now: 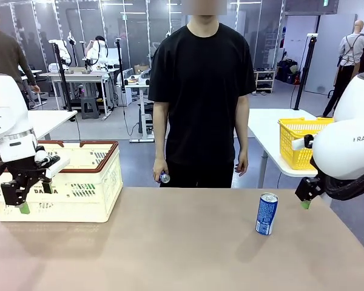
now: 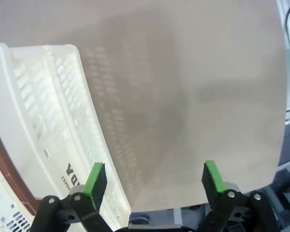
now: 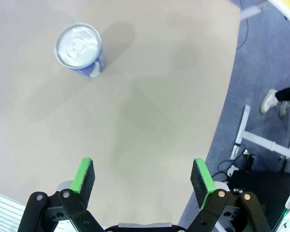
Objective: Place the drinks into the Shopping basket.
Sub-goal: Pick up one drink and place it into the Shopping basket.
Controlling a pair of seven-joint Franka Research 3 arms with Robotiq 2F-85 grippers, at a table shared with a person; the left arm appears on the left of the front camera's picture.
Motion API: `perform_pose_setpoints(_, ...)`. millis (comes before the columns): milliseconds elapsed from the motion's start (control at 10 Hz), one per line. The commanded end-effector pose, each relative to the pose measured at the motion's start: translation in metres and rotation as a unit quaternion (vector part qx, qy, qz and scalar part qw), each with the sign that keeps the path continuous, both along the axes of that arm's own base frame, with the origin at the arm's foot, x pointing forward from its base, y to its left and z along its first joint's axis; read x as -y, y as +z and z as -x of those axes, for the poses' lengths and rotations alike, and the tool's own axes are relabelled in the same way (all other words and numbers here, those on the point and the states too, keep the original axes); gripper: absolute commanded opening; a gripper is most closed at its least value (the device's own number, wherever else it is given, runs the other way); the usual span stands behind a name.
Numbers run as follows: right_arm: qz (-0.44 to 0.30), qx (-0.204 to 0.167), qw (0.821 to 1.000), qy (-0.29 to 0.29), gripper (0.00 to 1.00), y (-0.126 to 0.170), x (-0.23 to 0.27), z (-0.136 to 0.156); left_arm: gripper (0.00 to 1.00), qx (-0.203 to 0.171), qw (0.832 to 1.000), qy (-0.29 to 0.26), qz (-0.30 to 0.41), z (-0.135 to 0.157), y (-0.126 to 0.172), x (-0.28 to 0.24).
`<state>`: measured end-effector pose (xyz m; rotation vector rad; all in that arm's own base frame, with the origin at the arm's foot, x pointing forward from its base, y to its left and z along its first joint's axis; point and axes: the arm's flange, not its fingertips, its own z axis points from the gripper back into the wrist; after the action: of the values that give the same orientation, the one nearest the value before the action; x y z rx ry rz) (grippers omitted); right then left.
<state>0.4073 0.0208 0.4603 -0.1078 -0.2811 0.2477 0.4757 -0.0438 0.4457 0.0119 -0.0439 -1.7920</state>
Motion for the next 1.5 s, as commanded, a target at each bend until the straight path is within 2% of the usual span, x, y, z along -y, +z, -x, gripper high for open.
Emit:
perform_pose_setpoints(0,-0.004,0.01,0.998,0.058,1.0,0.012,-0.017,-0.032,1.0,-0.001,1.0,0.003,-0.001,0.003,0.003,0.0)
perform_pose_setpoints(100,-0.012,0.003,0.997,0.08,1.0,0.017,-0.026,-0.047,1.0,-0.001,1.0,0.003,-0.001,0.003,0.003,0.0)
perform_pose_setpoints(400,-0.023,-0.006,0.995,0.097,1.0,0.024,-0.049,-0.084,1.0,-0.001,1.0,0.003,-0.001,0.003,0.003,0.0)
perform_pose_setpoints(1100,-0.029,-0.027,0.993,0.107,1.0,0.011,-0.061,-0.096,1.0,-0.001,1.0,0.003,-0.001,0.003,0.003,0.0)
perform_pose_setpoints(1400,-0.033,-0.045,0.993,0.106,1.0,-0.009,-0.065,-0.101,1.0,-0.001,1.0,0.003,-0.001,0.003,0.003,0.0)
